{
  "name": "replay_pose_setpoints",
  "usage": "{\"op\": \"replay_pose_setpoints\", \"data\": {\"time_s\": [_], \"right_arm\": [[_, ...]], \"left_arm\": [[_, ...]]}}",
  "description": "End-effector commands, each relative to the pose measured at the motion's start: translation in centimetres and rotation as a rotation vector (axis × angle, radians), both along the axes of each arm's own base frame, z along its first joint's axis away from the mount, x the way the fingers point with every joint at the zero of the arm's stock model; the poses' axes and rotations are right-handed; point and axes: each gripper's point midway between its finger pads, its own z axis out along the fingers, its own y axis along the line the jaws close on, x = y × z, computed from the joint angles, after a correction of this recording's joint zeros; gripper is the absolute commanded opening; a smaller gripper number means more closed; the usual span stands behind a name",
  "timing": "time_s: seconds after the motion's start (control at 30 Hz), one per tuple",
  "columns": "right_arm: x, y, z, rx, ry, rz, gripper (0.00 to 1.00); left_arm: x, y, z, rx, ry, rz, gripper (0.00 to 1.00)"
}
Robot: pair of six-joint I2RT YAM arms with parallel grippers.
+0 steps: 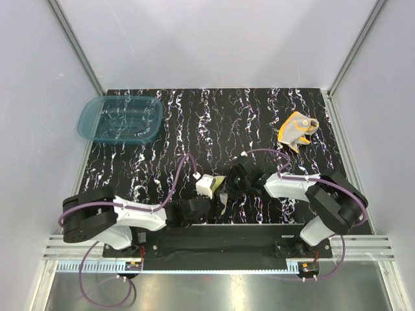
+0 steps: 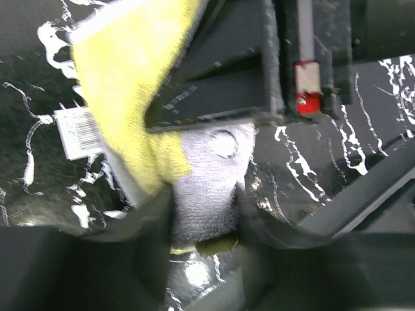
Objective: Roll the towels
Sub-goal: Roll the towel, then place the rolled towel into the container
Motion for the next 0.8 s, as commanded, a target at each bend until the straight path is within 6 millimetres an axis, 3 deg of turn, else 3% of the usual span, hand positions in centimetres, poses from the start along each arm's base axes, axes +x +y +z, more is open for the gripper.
{"op": "replay_pose_setpoints", "data": {"time_s": [0.0, 0.03, 0.1, 0.2, 0.23, 0.3, 0.33, 0.37, 0.43, 0.47, 0.5, 0.53, 0.57, 0.6, 0.63, 0.67, 0.7, 0.73, 0.77], "right_arm": [[1.7, 1.8, 1.9, 0.072, -0.052, 0.001, 0.05], [1.6, 1.7, 2.1, 0.069, -0.049, 0.001, 0.02], [2.0, 1.8, 3.1, 0.070, -0.075, 0.004, 0.00], [3.0, 2.1, 5.2, 0.066, -0.127, 0.007, 0.00], [2.6, 1.7, 5.0, 0.030, -0.105, 0.014, 0.00], [4.0, 2.4, 7.4, 0.038, -0.161, 0.021, 0.00], [4.4, 2.5, 7.9, 0.030, -0.164, 0.024, 0.00], [5.5, 3.4, 10.0, 0.057, -0.203, 0.027, 0.00], [6.7, 4.1, 10.8, 0.046, -0.218, 0.044, 0.00], [8.0, 5.3, 13.5, 0.088, -0.260, 0.053, 0.00], [8.9, 6.0, 13.4, 0.080, -0.266, 0.072, 0.00], [10.3, 7.3, 16.4, 0.122, -0.312, 0.087, 0.00], [11.4, 7.7, 17.5, 0.132, -0.338, 0.096, 0.00], [12.5, 8.6, 16.9, 0.128, -0.326, 0.109, 0.00], [13.9, 10.2, 20.7, 0.199, -0.387, 0.135, 0.00], [15.5, 11.2, 19.3, 0.195, -0.369, 0.148, 0.00], [16.5, 12.1, 19.9, 0.220, -0.378, 0.162, 0.00], [17.6, 13.9, 24.3, 0.306, -0.441, 0.203, 0.00], [18.5, 14.7, 25.2, 0.336, -0.456, 0.221, 0.00]], "left_arm": [[-0.4, -0.7, 1.0, 0.011, -0.010, -0.017, 0.57], [-0.2, -0.8, 2.2, -0.009, -0.022, -0.008, 0.83], [0.0, 0.2, 2.9, 0.030, -0.030, 0.010, 0.98], [0.3, 1.5, 6.5, 0.033, -0.062, 0.033, 0.99], [0.1, 3.0, 7.6, 0.058, -0.065, 0.042, 0.99], [0.3, 4.4, 9.9, 0.051, -0.089, 0.071, 0.99], [0.2, 5.7, 12.2, 0.027, -0.102, 0.086, 0.99], [0.4, 6.7, 13.4, 0.011, -0.115, 0.112, 0.99], [0.1, 9.3, 16.2, -0.019, -0.130, 0.135, 0.99], [0.2, 10.4, 17.0, -0.025, -0.138, 0.161, 0.99], [0.2, 11.1, 18.1, -0.040, -0.145, 0.170, 0.99], [-0.1, 12.7, 18.3, -0.026, -0.145, 0.181, 0.99], [-0.1, 13.5, 18.6, -0.029, -0.149, 0.197, 0.99], [-0.3, 14.1, 19.0, -0.035, -0.149, 0.204, 0.99], [-0.6, 15.2, 18.9, -0.033, -0.145, 0.211, 0.99], [-0.7, 15.7, 19.2, -0.047, -0.142, 0.220, 0.99], [-0.9, 16.2, 19.3, -0.054, -0.140, 0.222, 0.99], [-1.1, 17.1, 19.3, -0.061, -0.139, 0.227, 0.99], [-1.2, 17.6, 19.3, -0.069, -0.137, 0.234, 0.99]]}}
